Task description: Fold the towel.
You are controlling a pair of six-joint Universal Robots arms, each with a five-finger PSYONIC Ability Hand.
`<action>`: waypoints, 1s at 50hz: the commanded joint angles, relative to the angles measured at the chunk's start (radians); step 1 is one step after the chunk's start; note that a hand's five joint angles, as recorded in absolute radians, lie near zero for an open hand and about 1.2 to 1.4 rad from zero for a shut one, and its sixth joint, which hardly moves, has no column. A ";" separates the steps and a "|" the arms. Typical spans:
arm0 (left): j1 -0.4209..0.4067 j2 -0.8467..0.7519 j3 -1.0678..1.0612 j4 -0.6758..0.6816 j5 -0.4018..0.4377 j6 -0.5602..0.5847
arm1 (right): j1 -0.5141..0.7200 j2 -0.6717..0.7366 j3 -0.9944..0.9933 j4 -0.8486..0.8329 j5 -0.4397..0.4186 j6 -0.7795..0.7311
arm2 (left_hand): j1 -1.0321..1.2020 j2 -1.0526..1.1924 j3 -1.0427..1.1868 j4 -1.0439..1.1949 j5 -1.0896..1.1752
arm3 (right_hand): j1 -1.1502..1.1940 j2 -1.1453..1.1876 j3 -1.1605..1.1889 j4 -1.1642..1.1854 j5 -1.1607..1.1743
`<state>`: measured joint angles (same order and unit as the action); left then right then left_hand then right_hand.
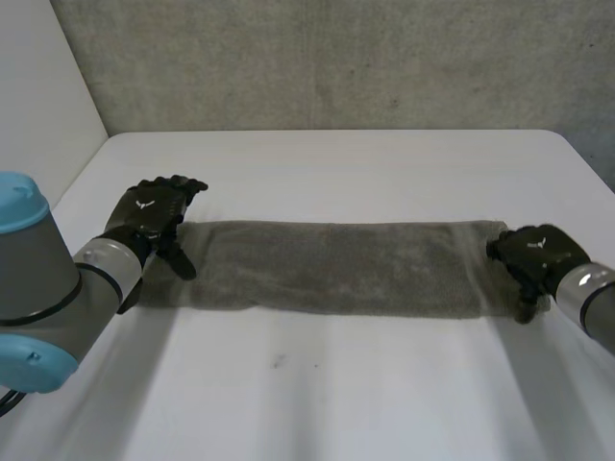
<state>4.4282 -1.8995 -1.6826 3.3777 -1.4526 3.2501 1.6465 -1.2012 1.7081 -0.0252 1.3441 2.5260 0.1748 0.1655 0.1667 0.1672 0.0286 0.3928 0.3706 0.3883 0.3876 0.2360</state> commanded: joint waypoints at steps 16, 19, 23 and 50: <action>-0.003 0.007 -0.031 0.032 0.000 -0.004 | -0.204 0.058 -0.051 -0.139 0.089 -0.160 | 0.000 0.009 0.008 0.007 -0.029 | 1.003 1.026 1.008 1.009 0.986; -0.003 0.017 -0.031 0.032 0.000 -0.004 | -0.218 0.052 -0.096 -0.122 0.113 -0.235 | 0.000 0.009 0.008 0.007 -0.029 | 1.003 1.026 1.008 1.009 0.986; -0.001 0.025 -0.031 0.032 -0.002 -0.004 | -0.205 0.043 -0.128 -0.117 0.135 -0.303 | 0.000 0.009 0.008 0.007 -0.029 | 1.003 1.026 1.008 1.009 0.986; 0.002 0.027 -0.046 0.034 -0.002 -0.004 | 0.793 0.436 -0.596 -0.113 0.098 -0.133 | 0.000 0.009 0.008 0.007 -0.029 | 1.003 1.026 1.008 1.009 0.986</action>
<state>4.4295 -1.8724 -1.7277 3.4116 -1.4556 3.2459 2.3806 -0.8732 1.1683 -0.1420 1.4572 2.3663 0.1725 0.1649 0.1667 0.1672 0.0285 1.3245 1.3085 1.3416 1.3420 1.1650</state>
